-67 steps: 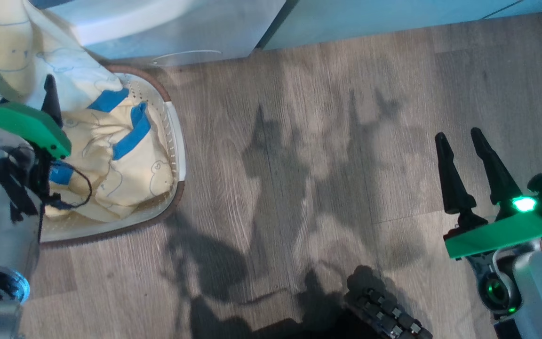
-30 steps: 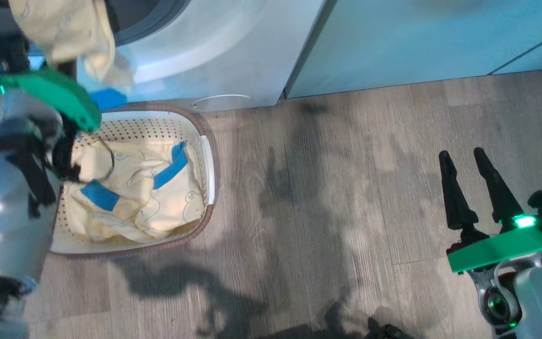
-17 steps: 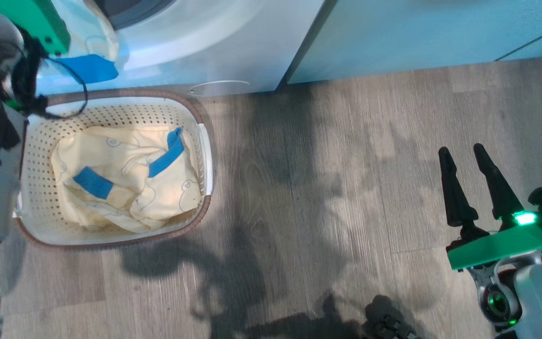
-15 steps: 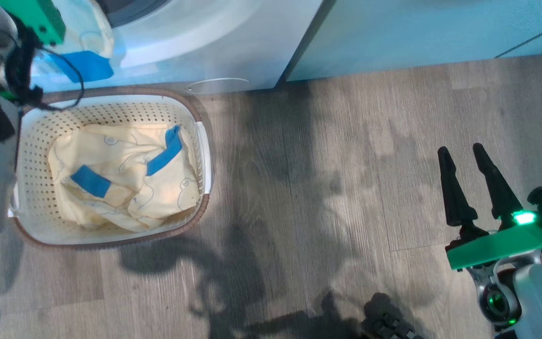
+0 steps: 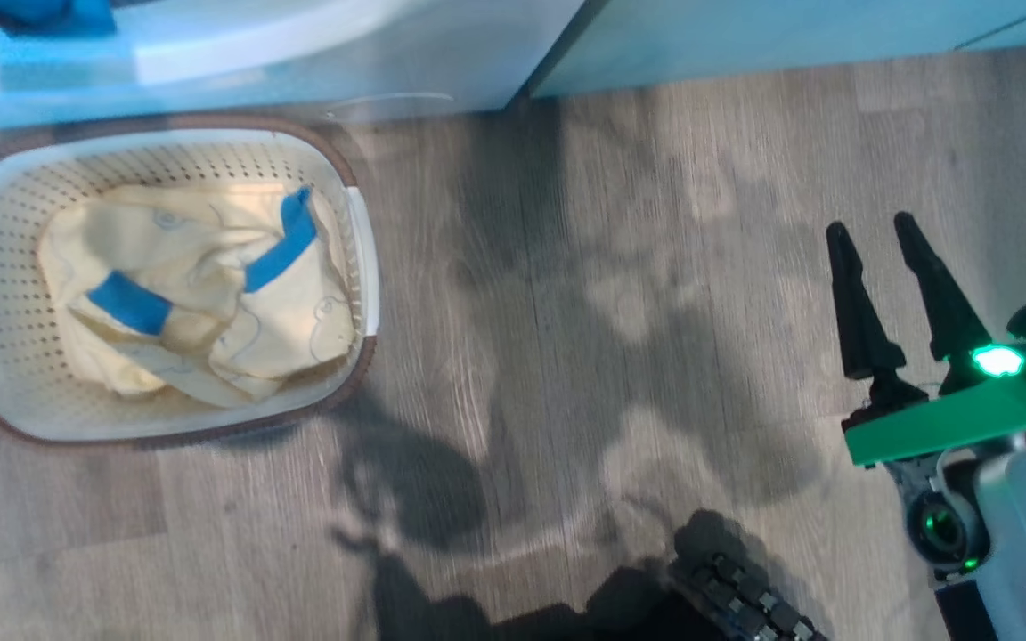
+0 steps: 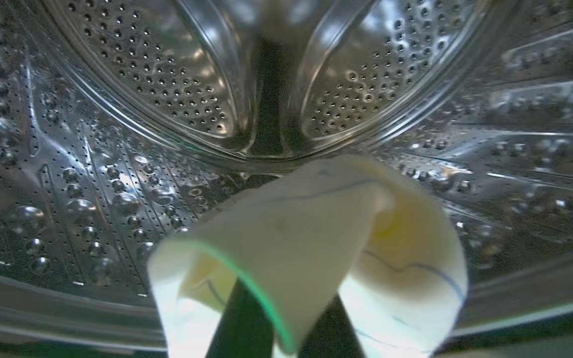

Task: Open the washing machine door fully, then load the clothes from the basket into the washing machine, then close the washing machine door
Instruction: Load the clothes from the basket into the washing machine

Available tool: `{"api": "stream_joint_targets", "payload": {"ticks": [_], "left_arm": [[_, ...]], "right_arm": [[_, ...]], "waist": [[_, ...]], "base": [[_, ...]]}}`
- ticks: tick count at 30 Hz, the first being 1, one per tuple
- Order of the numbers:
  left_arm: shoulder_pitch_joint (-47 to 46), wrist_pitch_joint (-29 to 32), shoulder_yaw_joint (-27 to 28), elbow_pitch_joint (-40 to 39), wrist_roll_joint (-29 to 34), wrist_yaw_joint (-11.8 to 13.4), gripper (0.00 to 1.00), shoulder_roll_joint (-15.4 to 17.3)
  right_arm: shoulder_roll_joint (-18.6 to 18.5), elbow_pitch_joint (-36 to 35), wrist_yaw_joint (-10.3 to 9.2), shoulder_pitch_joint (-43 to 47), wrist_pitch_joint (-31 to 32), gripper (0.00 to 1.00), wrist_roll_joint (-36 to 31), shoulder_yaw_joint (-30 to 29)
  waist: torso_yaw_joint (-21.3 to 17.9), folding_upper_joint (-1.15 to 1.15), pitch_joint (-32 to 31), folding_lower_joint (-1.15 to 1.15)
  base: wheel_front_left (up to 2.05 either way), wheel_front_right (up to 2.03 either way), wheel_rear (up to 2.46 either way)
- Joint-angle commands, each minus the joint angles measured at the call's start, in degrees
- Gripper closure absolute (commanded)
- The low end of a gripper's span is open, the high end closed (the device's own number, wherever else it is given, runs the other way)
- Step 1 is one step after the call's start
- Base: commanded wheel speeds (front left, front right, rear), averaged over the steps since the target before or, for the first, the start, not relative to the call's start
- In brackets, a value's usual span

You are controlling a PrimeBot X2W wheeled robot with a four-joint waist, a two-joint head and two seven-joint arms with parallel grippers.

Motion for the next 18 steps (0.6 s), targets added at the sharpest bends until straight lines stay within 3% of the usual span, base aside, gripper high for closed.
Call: {"api": "stream_joint_targets", "payload": {"ticks": [1,18], "left_arm": [[-2.13,-0.36,0.31,-1.34,0.62,0.26,1.0,2.3],[-18.24,-18.08,0.24,13.55,1.5,0.54,1.0,2.09]], "right_arm": [[-0.12,-1.56,-0.16,0.34,-0.55,0.0,0.39,0.78],[0.85,-1.32,-0.16,-2.09,-0.55,0.0,0.8,1.95]], "waist": [[-0.51,0.0,1.07,-0.01],[-3.21,0.0,5.73,-0.01]], "base": [[0.0,0.0,0.0],[0.0,0.0,0.0]]}}
